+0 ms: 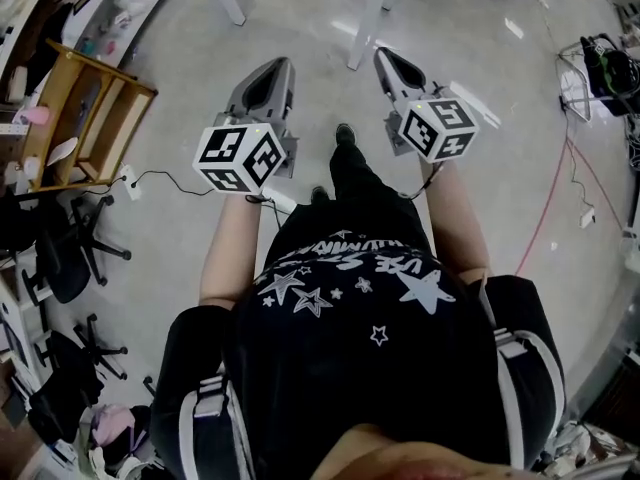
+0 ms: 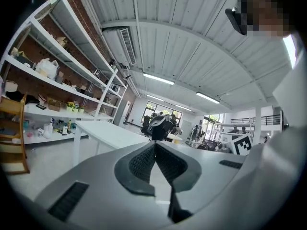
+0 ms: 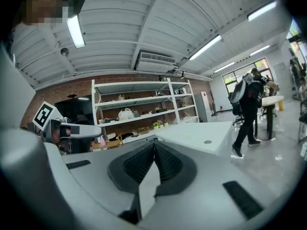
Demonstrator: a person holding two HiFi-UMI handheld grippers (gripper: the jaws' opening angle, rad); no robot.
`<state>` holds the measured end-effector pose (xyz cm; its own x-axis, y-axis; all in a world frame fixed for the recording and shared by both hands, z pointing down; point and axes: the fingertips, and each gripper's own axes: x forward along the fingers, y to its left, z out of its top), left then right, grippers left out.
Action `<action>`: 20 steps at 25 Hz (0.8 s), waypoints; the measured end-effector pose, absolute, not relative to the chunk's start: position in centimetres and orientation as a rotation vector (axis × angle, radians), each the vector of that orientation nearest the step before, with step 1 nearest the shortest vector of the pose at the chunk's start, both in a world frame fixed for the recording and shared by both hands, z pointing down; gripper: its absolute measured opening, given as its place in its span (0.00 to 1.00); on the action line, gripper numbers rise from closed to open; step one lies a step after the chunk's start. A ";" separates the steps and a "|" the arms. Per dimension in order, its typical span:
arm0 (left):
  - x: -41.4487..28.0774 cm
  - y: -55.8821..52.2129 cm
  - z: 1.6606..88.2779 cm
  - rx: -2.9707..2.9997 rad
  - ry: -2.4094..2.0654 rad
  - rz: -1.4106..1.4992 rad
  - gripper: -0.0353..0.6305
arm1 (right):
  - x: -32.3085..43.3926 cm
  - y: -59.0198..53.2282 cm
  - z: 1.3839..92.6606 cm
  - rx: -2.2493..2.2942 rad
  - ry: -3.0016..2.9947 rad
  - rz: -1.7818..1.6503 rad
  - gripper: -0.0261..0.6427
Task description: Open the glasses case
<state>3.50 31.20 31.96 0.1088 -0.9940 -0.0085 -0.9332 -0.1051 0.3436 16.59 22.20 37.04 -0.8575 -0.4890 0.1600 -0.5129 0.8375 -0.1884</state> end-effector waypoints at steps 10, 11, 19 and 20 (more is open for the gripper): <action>1.5 25.8 32.7 2.105 -1.956 -0.300 0.07 | 13.6 15.9 37.2 0.740 -2.929 0.337 0.05; 1.3 25.2 32.9 2.102 -1.956 -0.294 0.07 | 13.4 15.3 37.4 0.738 -2.928 0.345 0.05; -1.1 19.7 34.0 2.069 -1.956 -0.261 0.07 | 10.7 9.6 38.1 0.716 -2.912 0.341 0.05; -1.3 18.9 34.0 2.067 -1.955 -0.258 0.07 | 10.5 8.8 38.2 0.716 -2.908 0.333 0.05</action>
<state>-1.32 18.91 34.02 0.0665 -0.9957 0.0642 -0.9449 -0.0421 0.3247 10.46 8.79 38.17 -0.8794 -0.4423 0.1762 -0.4707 0.8634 -0.1818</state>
